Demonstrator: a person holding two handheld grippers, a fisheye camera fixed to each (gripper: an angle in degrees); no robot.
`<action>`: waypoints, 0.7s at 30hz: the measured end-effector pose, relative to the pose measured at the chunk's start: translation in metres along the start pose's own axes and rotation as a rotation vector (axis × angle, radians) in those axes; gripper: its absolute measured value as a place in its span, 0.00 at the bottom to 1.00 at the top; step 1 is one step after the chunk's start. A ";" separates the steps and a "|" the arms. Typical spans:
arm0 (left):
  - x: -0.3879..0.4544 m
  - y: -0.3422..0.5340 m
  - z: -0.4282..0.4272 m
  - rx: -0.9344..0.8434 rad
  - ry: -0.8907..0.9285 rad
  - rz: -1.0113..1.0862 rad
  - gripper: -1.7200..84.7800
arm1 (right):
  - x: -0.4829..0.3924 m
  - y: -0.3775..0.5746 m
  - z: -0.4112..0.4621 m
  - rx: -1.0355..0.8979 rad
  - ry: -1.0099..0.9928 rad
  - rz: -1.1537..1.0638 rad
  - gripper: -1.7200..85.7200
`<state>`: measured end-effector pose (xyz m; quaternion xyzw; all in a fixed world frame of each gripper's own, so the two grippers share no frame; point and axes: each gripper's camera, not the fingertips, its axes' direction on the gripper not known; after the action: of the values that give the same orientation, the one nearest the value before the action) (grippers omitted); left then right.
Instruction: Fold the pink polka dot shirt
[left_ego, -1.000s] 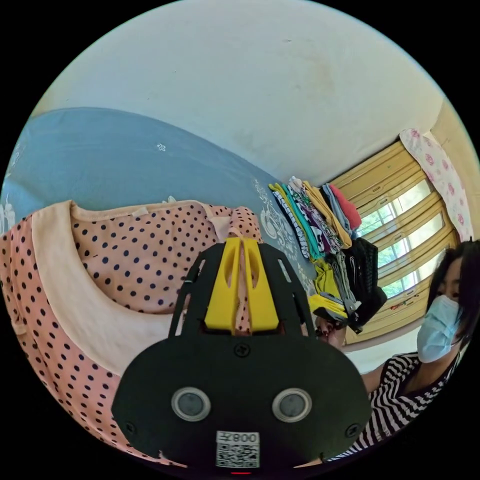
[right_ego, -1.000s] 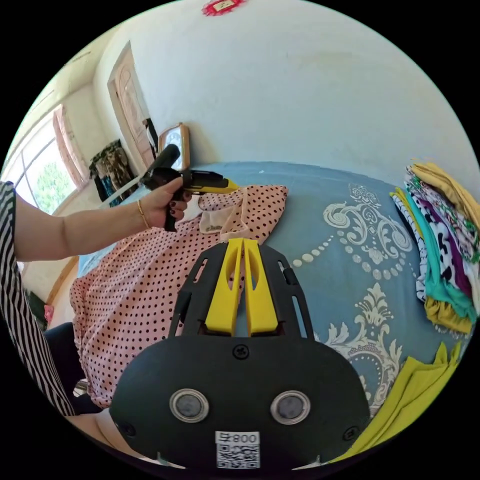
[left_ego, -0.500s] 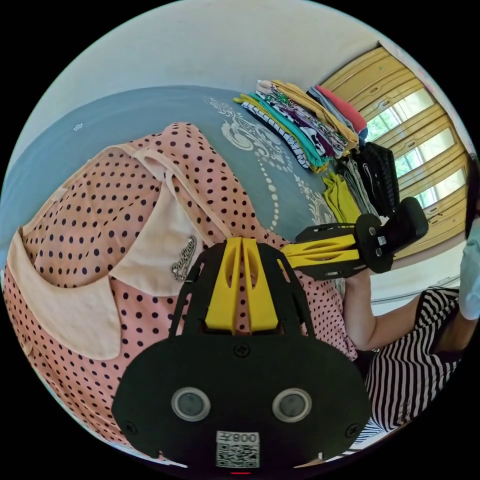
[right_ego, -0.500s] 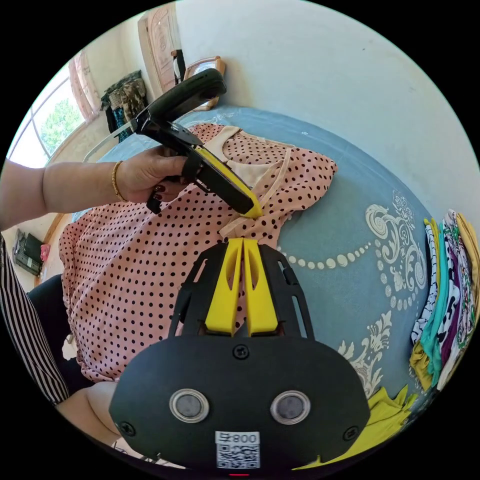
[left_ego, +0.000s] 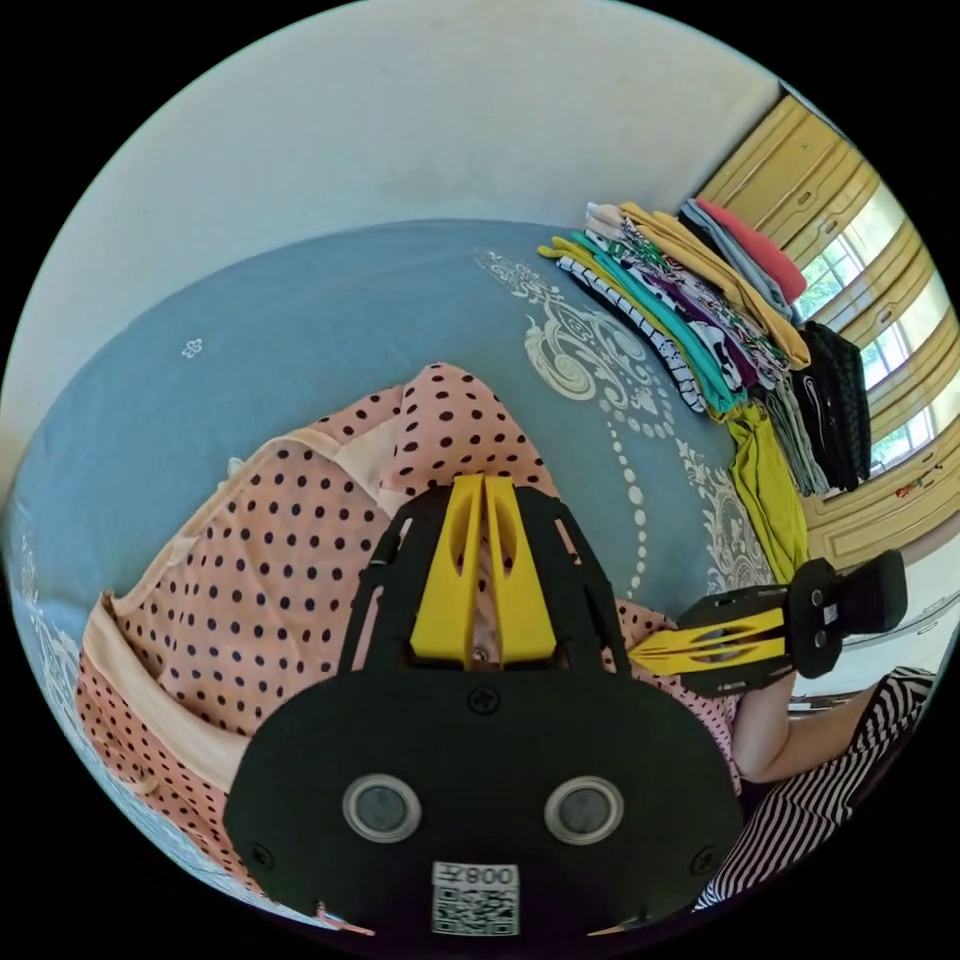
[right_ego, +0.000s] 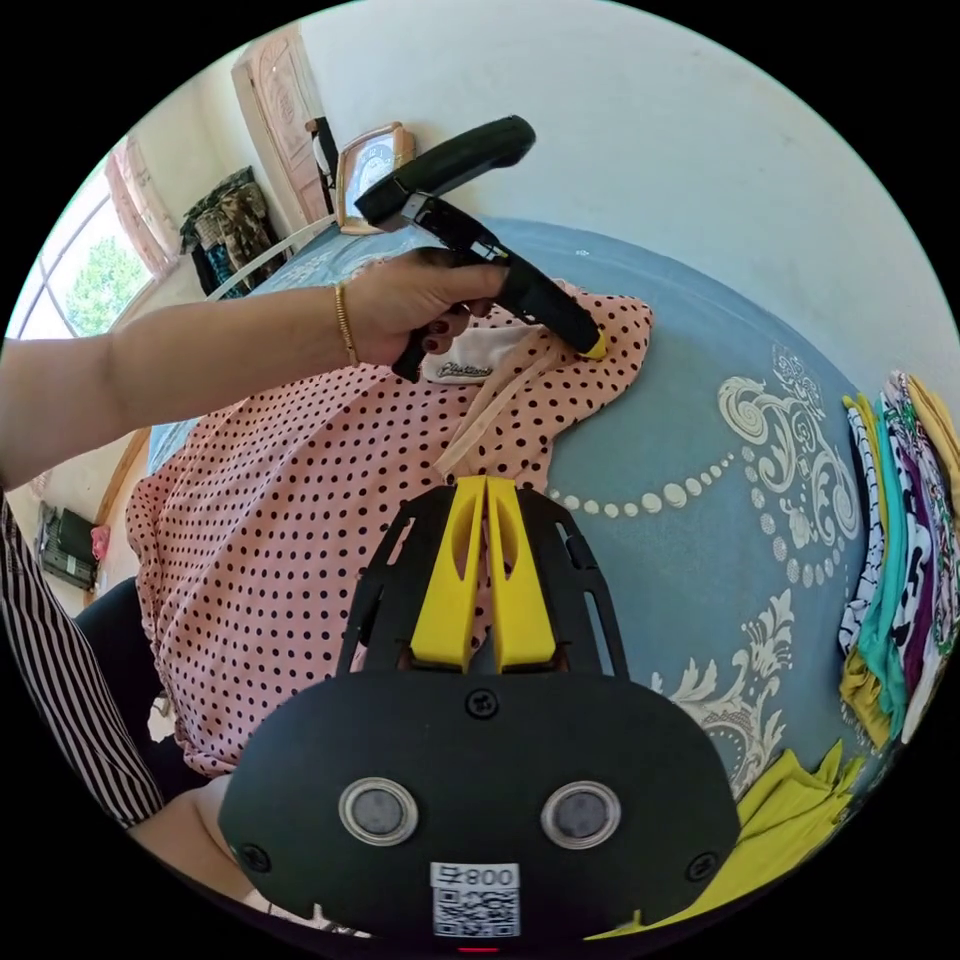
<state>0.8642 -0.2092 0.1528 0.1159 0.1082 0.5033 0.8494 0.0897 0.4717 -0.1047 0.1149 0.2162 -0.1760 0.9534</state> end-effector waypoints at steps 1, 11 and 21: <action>0.003 0.000 0.000 0.003 -0.008 0.001 0.02 | 0.002 0.001 -0.002 0.011 0.014 0.026 0.02; 0.019 0.009 -0.002 0.007 -0.029 0.028 0.02 | -0.001 -0.002 -0.006 0.072 0.032 0.051 0.02; 0.039 0.059 -0.023 -0.008 0.040 0.102 0.02 | 0.000 -0.009 0.002 -0.011 0.049 0.060 0.02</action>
<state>0.8265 -0.1454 0.1469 0.1076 0.1169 0.5486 0.8209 0.0867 0.4626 -0.1045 0.1205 0.2369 -0.1433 0.9533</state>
